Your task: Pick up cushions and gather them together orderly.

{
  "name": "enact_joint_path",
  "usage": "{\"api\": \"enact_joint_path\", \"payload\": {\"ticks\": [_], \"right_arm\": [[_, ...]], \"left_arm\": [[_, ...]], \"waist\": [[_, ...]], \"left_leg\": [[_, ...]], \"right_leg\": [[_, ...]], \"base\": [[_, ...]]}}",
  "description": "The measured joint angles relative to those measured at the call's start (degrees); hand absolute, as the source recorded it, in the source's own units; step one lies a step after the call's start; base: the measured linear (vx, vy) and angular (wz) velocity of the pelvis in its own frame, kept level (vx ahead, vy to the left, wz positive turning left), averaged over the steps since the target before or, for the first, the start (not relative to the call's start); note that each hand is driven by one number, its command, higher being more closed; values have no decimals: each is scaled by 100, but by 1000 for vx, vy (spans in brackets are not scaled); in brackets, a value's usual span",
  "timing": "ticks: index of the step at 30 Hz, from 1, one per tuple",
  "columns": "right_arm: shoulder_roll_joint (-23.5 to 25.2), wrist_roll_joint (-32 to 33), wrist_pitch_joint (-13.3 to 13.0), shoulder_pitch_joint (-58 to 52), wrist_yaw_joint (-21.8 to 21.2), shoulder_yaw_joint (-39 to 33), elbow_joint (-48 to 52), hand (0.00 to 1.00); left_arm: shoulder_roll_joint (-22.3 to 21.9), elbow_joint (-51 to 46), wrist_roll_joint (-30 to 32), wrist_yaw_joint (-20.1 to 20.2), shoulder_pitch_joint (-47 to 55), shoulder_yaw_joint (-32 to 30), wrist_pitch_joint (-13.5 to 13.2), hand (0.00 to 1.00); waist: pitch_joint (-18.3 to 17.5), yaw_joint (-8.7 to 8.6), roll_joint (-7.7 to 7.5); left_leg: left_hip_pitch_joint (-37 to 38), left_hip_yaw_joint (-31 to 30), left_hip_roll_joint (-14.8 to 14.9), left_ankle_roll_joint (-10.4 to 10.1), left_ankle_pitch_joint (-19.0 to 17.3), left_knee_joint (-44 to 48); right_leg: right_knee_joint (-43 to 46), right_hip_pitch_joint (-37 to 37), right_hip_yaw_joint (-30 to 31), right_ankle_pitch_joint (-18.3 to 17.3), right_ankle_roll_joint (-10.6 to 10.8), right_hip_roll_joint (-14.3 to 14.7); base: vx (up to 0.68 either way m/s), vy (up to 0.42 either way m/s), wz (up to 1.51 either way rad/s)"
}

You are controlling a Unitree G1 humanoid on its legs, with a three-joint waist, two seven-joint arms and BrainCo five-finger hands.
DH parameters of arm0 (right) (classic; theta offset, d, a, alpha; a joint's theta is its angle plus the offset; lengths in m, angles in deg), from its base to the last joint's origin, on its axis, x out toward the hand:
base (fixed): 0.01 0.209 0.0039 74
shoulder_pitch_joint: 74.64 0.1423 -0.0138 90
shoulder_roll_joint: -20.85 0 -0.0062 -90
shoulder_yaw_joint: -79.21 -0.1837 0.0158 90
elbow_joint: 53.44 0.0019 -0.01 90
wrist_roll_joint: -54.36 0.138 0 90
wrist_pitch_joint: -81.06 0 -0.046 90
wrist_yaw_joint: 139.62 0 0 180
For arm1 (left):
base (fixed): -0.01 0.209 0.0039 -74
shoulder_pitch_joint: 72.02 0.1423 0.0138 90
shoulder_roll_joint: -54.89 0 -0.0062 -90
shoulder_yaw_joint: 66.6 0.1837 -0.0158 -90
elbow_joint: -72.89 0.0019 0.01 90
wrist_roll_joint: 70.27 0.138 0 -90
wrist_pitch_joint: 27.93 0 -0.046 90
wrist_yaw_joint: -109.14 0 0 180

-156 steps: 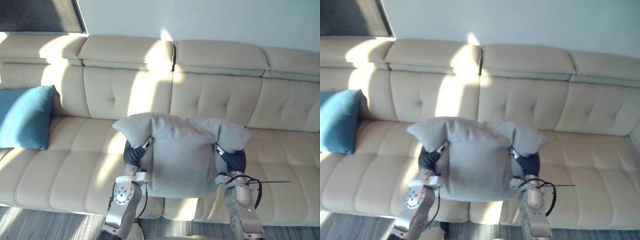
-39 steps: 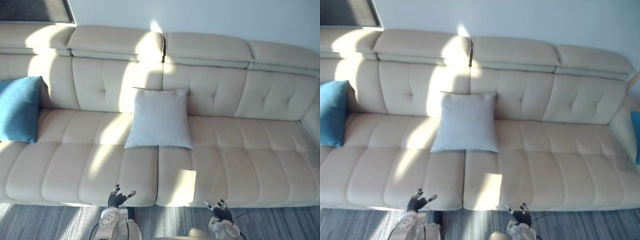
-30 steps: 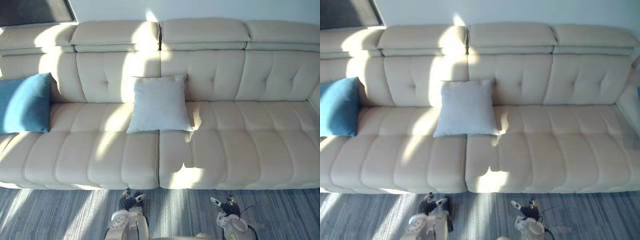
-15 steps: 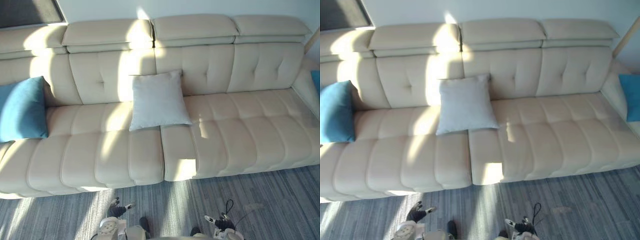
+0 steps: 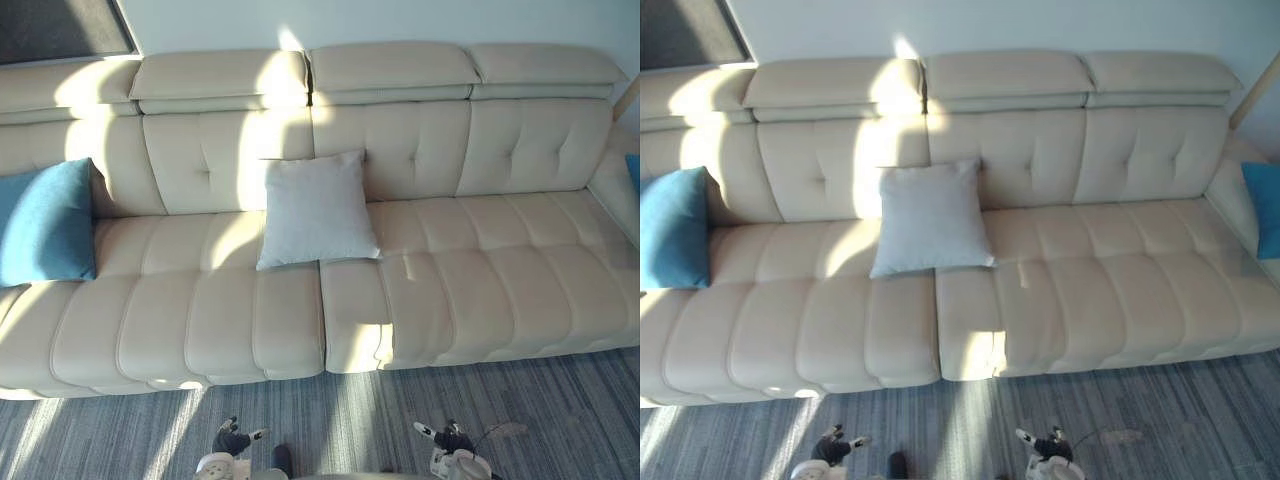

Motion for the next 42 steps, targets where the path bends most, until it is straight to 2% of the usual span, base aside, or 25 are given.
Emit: {"api": "enact_joint_path", "payload": {"ticks": [7, 16, 18, 21, 23, 24, 25, 26, 27, 28, 29, 31, 32, 33, 34, 35, 36, 37, 38, 39, 40, 41, 42], "right_arm": [[0, -4, 10, -8, 0, 0, 0, 0], [-14, -223, 178, -95, 11, 24, 0, 0], [-24, -223, 199, -114, 34, 21, 0, 0], [-30, -223, 227, 12, 48, 33, 29, 0], [-87, -225, 229, 135, 60, 214, 65, 0], [-114, -228, 231, 145, 62, 261, 69, 0], [-152, -229, 246, 155, 62, 372, 68, 0], [-163, -230, 245, 189, 58, 448, 70, 0], [-171, -230, 246, 199, 59, 452, 69, 0], [-166, -238, 246, 251, 56, 465, 67, 0], [-196, -270, 244, 304, 55, 463, 67, 0], [-311, -413, 238, 374, 61, 460, 68, 0], [-390, -443, 237, 389, 59, 460, 72, 0], [-430, -442, 233, 382, 59, 457, 76, 0], [-433, -441, 236, 357, 57, 456, 68, 0], [-434, -440, 234, 294, 52, 465, 60, 0], [-448, -440, 235, 226, 51, 475, 48, 0], [-495, -439, 241, 165, 53, 562, 37, 0], [-526, -439, 248, 154, 55, 659, 35, 0], [-576, -438, 246, 264, 62, 672, 38, 0], [-630, -438, 262, 319, 74, 670, -13, 0], [-623, -438, 281, 380, 78, 672, -101, 0], [-620, -438, 290, 388, 83, 669, -177, 0]], "left_arm": [[3, 0, -7, 0, 0, 0, 2, 0], [43, 3, -21, 0, -13, 1, 122, 0], [43, 2, -19, 2, -65, 1, 127, 0], [106, 3, -7, 4, -76, 17, 174, 0], [270, 5, 7, 17, -186, 221, 218, 0], [287, 6, 11, 17, -251, 224, 220, 0], [313, 2, 16, 16, -395, 205, 216, 0], [354, 3, 16, 14, -423, 194, 219, 0], [380, -11, 16, 16, -484, 185, 216, 0], [408, -14, 16, 17, -543, 170, 217, 0], [439, -13, 15, 17, -611, 138, 216, 0], [368, -19, 7, 28, -638, 53, 215, 0], [265, -20, 7, 48, -640, 54, 214, 0], [165, -19, 4, 57, -650, 58, 212, 0], [121, -13, -1, 89, -647, 60, 213, 0], [70, 5, -3, 141, -627, 55, 219, 0], [17, 6, -4, 155, -572, 54, 220, 0], [-44, 13, -14, 159, -451, 52, 220, 0], [-100, 55, -14, 159, -350, 31, 219, 0], [-180, 81, -109, 157, -276, -107, 208, 0], [-190, 29, -145, 162, -290, -176, 218, 0], [-201, -27, -161, 155, -287, -193, 204, 0], [-203, -107, -207, 151, -290, -193, 195, 0]], "waist": [[0, -1, -1], [27, -51, 2], [42, -51, 17], [63, -48, 28], [209, -127, 10], [239, -181, 12], [292, -231, 30], [344, -263, 66], [342, -300, 61], [357, -300, 71], [351, -301, 49], [419, -313, 154], [458, -344, 222], [474, -363, 254], [481, -365, 254], [492, -392, 264], [507, -380, 293], [561, -366, 377], [616, -330, 389], [621, -270, 483], [646, -207, 500], [664, -89, 494], [671, 24, 484]], "left_leg": [[5, 6, 0, 0, 0, -1], [197, 159, 18, 1, -11, -32], [213, 342, 55, -13, -58, -32], [221, 973, 165, -63, -169, 2], [287, 1574, 259, -113, -220, 5], [293, 1745, 300, -141, -239, 6], [308, 2104, 448, -197, -279, 43], [286, 2346, 547, -228, -312, 141], [302, 2527, 628, -279, -348, 199], [298, 2769, 761, -339, -388, 319], [318, 3021, 909, -371, -410, 447], [498, 3268, 977, -401, -430, 536], [597, 3370, 1028, -422, -444, 628], [572, 3443, 1164, -506, -528, 1040], [498, 3430, 1312, -498, -601, 1437], [331, 3389, 1629, -300, -738, 2281], [203, 3322, 1949, -205, -771, 3064], [-28, 2924, 2357, 98, -599, 4154], [-328, 2346, 2458, 295, -552, 4760], [-785, 1427, 2097, -90, -1245, 5225], [-989, 1058, 1766, -210, -1578, 5263], [-1271, 613, 1244, -117, -1900, 5129], [-1467, 313, 878, -40, -2024, 4913]], "right_leg": [[0, 6, 0, 1, 1, -2], [28, 135, 98, -6, 14, -8], [105, 25, 255, -21, 31, -4], [473, -560, 981, -50, 7, 77], [626, -931, 1517, 0, -31, 187], [623, -1010, 1565, 41, -42, 236], [620, -1198, 975, 157, -244, 264], [688, -1244, 108, 120, -463, 161], [825, -1267, -649, 124, -503, 2], [1006, -1330, -1269, 171, -457, -85], [1230, -1440, -1860, 125, -540, -69], [1471, -1468, -1983, -27, -747, -34], [1564, -1454, -1851, -127, -752, -6], [1640, -1430, -1794, -264, -738, -13], [1638, -1380, -1761, -323, -747, 2], [1609, -1273, -1703, -407, -724, 92], [1572, -1142, -1625, -475, -747, 180], [1474, -914, -1380, -593, -743, 362], [1434, -823, -1113, -650, -784, 434], [1392, -812, -704, -754, -874, 464], [1360, -813, -467, -758, -881, 471], [1317, -800, -72, -758, -881, 473], [1308, -776, 250, -763, -873, 473]], "base": [[0, 0, 0], [-22, 2, -6], [-30, 22, -40], [-8, 49, -118], [3, 13, -138], [-5, -55, -142], [13, -96, -119], [30, -104, -135], [103, -104, -116], [156, -186, -132], [137, -169, -115], [115, -146, -86], [188, -184, -72], [177, -170, -47], [167, -214, -37], [130, -191, -36], [185, -251, -59], [144, -182, -80], [162, -85, -127], [145, 60, -133], [206, 128, -167], [202, 105, -165], [237, 135, -207]]}}
